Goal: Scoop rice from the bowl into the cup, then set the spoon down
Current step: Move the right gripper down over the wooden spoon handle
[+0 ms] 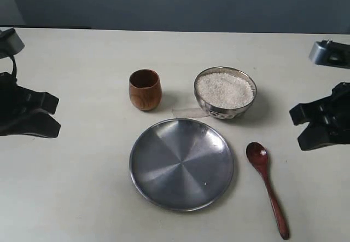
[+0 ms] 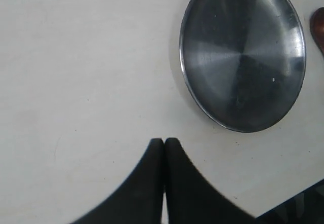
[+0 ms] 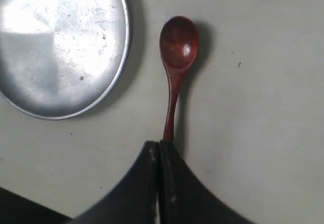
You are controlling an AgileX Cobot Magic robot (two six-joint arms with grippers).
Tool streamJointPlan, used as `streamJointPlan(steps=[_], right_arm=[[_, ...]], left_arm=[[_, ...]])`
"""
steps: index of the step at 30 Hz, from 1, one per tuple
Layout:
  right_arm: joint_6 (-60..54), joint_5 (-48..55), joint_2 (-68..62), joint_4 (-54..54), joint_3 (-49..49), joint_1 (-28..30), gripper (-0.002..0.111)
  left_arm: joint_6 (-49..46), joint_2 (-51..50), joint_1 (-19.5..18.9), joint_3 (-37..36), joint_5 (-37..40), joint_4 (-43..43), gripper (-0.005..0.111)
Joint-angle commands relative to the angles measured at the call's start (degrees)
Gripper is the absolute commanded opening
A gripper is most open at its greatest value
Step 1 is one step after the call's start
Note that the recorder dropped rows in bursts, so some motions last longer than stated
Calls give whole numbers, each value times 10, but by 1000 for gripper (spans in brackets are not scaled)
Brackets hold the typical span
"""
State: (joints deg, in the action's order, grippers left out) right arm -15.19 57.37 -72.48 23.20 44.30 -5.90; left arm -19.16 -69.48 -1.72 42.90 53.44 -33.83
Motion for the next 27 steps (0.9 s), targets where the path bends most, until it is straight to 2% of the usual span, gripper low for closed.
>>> streamJointPlan(steps=[1, 5, 18, 20, 25, 27], right_arm=[[-4, -98, -1, 9, -47, -41, -1], [9, -151, -4, 5, -65, -68, -1], [23, -185, -77, 4, -69, -69, 1], [23, -181, -77, 3, -69, -69, 8], [23, -119, -77, -1, -70, -69, 39], [27, -104, -77, -2, -81, -69, 44]], left_arm=[[-3, -1, 2, -7, -17, 0, 0], [-3, -1, 2, -7, -22, 0, 0], [-10, -1, 2, -7, -24, 2, 0], [-10, -1, 2, -7, -24, 3, 0], [-10, -1, 2, -7, -25, 6, 0], [-10, -1, 2, -7, -25, 13, 0]])
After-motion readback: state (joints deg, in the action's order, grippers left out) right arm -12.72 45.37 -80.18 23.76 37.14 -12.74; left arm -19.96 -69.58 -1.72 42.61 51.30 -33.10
